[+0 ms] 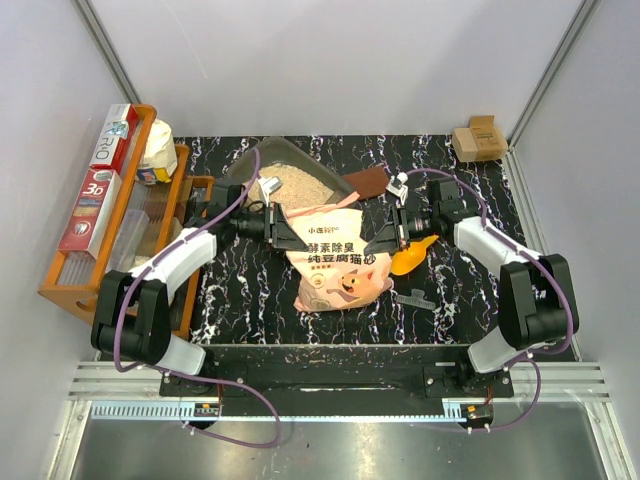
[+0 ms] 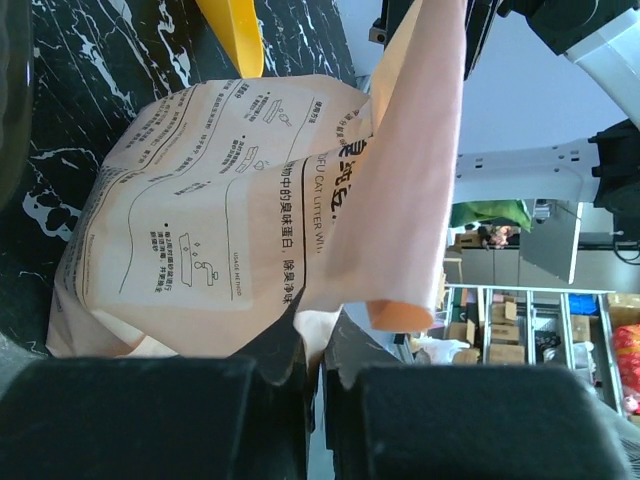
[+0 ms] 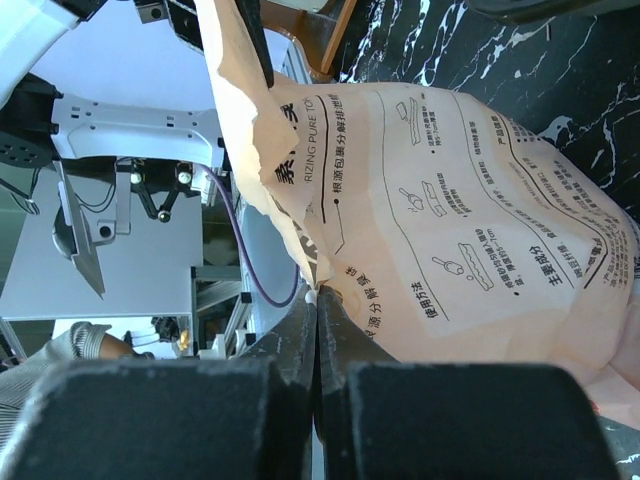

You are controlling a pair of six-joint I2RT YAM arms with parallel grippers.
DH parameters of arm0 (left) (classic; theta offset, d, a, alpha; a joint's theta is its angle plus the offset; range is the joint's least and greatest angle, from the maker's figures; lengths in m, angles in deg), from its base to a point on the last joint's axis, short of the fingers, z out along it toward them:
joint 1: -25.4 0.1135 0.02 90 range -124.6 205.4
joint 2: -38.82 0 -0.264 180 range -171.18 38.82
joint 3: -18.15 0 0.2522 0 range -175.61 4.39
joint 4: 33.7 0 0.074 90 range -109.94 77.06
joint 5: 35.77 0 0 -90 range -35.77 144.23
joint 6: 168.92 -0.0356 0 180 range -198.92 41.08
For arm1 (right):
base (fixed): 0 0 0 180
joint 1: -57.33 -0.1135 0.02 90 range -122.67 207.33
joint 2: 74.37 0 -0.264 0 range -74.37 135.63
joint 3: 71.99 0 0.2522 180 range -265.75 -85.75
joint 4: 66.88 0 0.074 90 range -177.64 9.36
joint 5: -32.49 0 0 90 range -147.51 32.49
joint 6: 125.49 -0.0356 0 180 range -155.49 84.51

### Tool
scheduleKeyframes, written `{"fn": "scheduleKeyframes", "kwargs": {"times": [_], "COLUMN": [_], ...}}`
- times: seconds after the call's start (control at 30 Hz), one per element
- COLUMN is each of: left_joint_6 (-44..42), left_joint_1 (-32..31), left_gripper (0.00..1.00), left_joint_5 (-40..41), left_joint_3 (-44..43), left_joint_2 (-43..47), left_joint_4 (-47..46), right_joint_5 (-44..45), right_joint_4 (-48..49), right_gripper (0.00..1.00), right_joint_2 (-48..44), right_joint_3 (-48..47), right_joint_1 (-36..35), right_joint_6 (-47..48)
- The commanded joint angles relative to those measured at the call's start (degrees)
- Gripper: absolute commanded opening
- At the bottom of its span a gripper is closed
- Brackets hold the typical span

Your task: Fill the litter box with clean litter

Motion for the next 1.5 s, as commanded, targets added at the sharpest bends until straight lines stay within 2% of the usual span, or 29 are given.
{"fn": "scheduleKeyframes", "kwargs": {"times": [0.0,0.07,0.1,0.27,0.33,0.4,0.53,0.63,0.7,0.77,0.8,0.83,0.87,0.9,0.93,0.97,1.0,1.17,1.2,1.27,1.3,1.37,1.4,1.47], "left_joint_6": [4.4,6.3,10.1,9.7,15.0,16.5,21.3,21.3,20.7,18.8,15.8,14.1,12.0,6.2,3.0,-0.7,-7.5,-20.4,-27.8,-36.5,-46.5,-56.5,-65.2,-72.3], "left_joint_1": [1.5,2.0,2.4,4.7,4.8,4.9,5.7,5.7,5.8,5.9,6.2,6.8,7.4,8.0,9.0,9.3,9.2,7.3,4.8,1.2,-3.4,-8.2,-12.8,-16.2], "left_gripper": [0.01,0.0,0.0,0.0,0.0,0.0,0.0,0.0,0.01,0.07,0.1,0.22,0.27,0.34,0.47,0.5,0.5,0.54,0.56,0.6,0.63,0.66,0.68,0.69], "left_joint_5": [-0.6,-0.7,-0.6,-0.8,-2.2,-2.1,-3.1,-3.5,-3.2,-1.2,-0.5,0.4,2.7,4.3,6.4,10.7,12.4,16.8,17.3,18.4,19.3,23.7,25.2,28.1], "left_joint_3": [-1.6,-1.2,-0.6,-2.4,0.0,0.7,0.6,-1.4,-1.5,-1.6,-1.7,-2.2,-2.6,-3.2,-5.0,-6.2,-7.4,-10.1,-11.0,-11.9,-12.3,-12.7,-13.0,-13.4], "left_joint_2": [-0.4,-1.7,-1.7,-2.3,-2.7,-2.7,-3.0,-3.2,-3.0,-2.1,-1.5,-0.1,0.8,1.8,3.9,4.9,7.0,15.0,16.5,17.4,17.7,17.3,16.3,14.7], "left_joint_4": [0.2,0.3,-2.7,1.4,-2.2,-2.5,-5.4,-4.5,-4.8,-3.8,-1.2,0.2,1.9,7.2,10.1,16.6,18.4,17.2,17.1,18.0,18.5,19.2,19.3,19.2], "right_joint_5": [-2.5,-2.6,-2.8,-5.2,-6.0,-7.8,-10.8,-11.8,-11.8,-11.9,-11.8,-11.6,-11.6,-11.7,-11.7,-11.7,-11.8,-11.1,-11.1,-11.1,-11.1,-11.1,-11.1,-11.2], "right_joint_4": [-4.3,-4.3,-4.2,-2.2,-1.8,-0.7,4.7,9.3,10.5,10.5,10.5,10.5,10.5,10.5,10.5,10.5,10.5,10.5,10.5,10.5,10.5,10.4,10.4,10.3], "right_gripper": [0.0,0.0,0.0,0.0,0.0,0.0,0.0,0.0,0.0,0.0,0.0,0.0,0.0,0.0,0.0,0.0,0.0,0.0,0.0,0.0,0.0,0.0,0.0,0.0], "right_joint_2": [1.1,3.1,3.8,5.4,5.6,6.3,7.7,8.5,8.9,9.5,9.7,10.0,10.2,10.3,10.4,10.5,10.4,10.4,10.4,10.5,10.6,10.7,10.8,10.7], "right_joint_3": [-4.2,-4.9,-5.2,-6.0,-5.8,-5.0,-3.2,-2.1,-2.3,-2.5,-2.6,-2.5,-2.5,-2.5,-2.5,-2.4,-2.4,-2.5,-2.7,-2.9,-3.1,-3.0,-2.9,-2.7], "right_joint_1": [0.2,0.2,0.3,0.4,0.5,0.4,0.5,0.5,0.6,0.5,0.5,0.5,0.4,0.4,0.4,0.4,0.4,0.5,0.4,0.5,0.4,0.5,0.5,0.6], "right_joint_6": [-2.8,-7.1,-9.0,-18.4,-20.3,-22.0,-33.6,-41.8,-42.7,-42.6,-42.7,-42.9,-43.0,-43.0,-43.0,-42.8,-42.7,-42.7,-42.8,-42.7,-42.7,-42.7,-42.6,-42.6]}}
